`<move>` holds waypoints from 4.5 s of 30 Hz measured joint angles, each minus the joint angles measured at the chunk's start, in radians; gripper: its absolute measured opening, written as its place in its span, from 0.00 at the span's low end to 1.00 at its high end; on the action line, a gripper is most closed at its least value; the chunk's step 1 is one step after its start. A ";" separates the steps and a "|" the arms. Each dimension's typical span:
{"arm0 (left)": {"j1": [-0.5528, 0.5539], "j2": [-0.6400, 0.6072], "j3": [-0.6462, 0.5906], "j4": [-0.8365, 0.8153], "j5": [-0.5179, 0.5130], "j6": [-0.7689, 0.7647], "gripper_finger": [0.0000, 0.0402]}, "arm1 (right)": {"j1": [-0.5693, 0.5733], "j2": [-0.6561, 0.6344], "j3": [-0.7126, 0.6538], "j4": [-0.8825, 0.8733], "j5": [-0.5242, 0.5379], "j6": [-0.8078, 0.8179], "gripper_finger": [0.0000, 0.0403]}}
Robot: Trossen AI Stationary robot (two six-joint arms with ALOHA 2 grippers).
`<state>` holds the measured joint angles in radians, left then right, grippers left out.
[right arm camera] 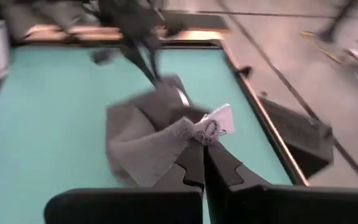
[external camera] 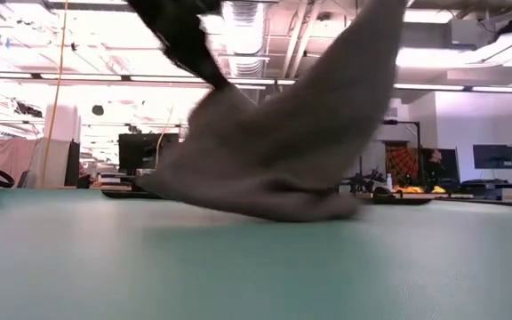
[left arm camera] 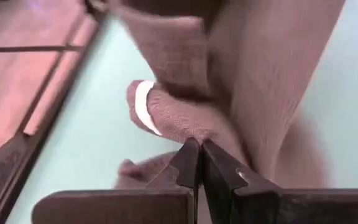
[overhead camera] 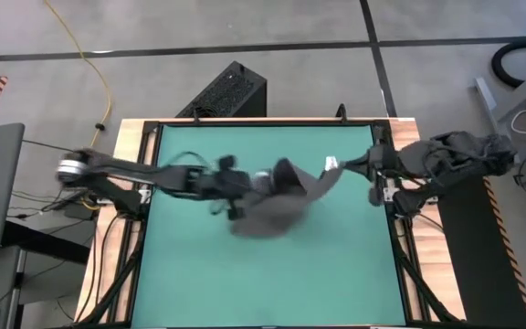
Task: Roll towel into tight, uniform cylinder
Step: Fold the gray towel
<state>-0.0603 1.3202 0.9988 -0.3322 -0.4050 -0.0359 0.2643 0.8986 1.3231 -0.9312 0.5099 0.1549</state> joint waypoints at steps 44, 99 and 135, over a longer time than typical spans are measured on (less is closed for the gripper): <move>-0.355 -0.613 -0.638 0.334 0.145 -0.325 0.35 | -0.110 0.060 -0.629 0.177 -0.487 0.492 0.44; -0.295 0.166 -0.257 0.451 -0.461 0.810 0.02 | -0.123 0.038 -0.629 0.223 -0.482 0.462 0.45; 0.007 0.043 -0.047 0.271 0.087 0.195 0.00 | -0.022 0.670 -0.353 1.260 -0.056 -0.280 0.58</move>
<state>-0.0532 1.3636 0.9520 -0.0616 -0.3180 0.1593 0.2426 1.5682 0.9700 0.3292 0.4544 -0.1251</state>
